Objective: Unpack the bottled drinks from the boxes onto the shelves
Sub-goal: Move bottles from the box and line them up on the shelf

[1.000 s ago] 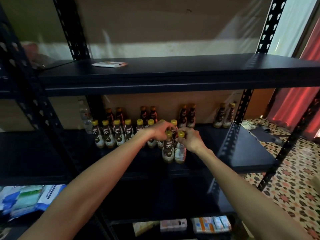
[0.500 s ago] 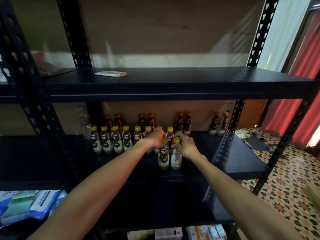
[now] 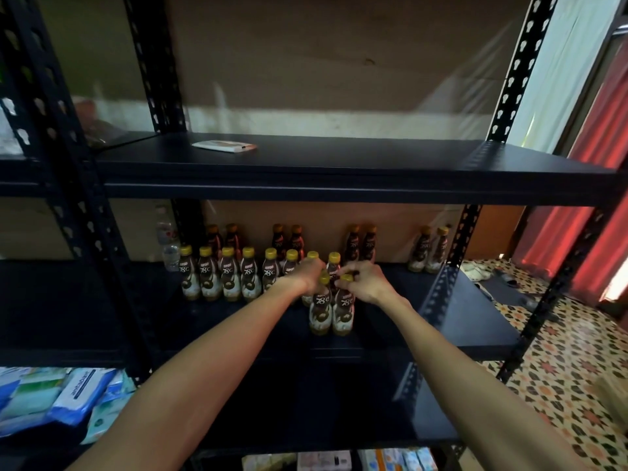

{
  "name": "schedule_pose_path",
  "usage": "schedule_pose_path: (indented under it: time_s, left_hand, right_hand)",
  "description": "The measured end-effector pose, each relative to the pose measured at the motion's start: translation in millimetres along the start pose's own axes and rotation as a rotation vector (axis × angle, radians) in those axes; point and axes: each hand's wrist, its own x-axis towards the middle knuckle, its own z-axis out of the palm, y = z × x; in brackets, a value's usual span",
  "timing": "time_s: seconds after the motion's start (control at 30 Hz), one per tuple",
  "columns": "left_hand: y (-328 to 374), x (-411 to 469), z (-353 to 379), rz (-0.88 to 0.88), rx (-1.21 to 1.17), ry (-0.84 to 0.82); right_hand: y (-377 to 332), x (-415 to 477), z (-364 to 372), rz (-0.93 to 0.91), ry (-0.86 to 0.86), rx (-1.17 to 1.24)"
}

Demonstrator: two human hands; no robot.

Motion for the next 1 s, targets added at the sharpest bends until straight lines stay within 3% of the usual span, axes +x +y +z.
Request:
schedule_pose_path:
  time_s: [0.1,0.27,0.5,0.73,1.0]
  left_hand:
    - [-1,2,1,-0.005,-0.014,-0.008]
    - [-4,4,2,-0.014,-0.026,-0.021]
    - [-6,8,4,0.011,-0.060,-0.032]
    - [-10,18,5,0.080,-0.076,-0.016]
    - [22,40,17,0.182,-0.056,-0.007]
  right_hand:
    - [1,4,7,0.010,0.041,0.012]
    - [-4,13,-2,-0.008,-0.166,0.005]
    - [6,7,0,-0.026,-0.040,-0.104]
    - [17,9,-17,-0.095,-0.122,-0.182]
    - [50,11,-28,-0.057,-0.035,-0.131]
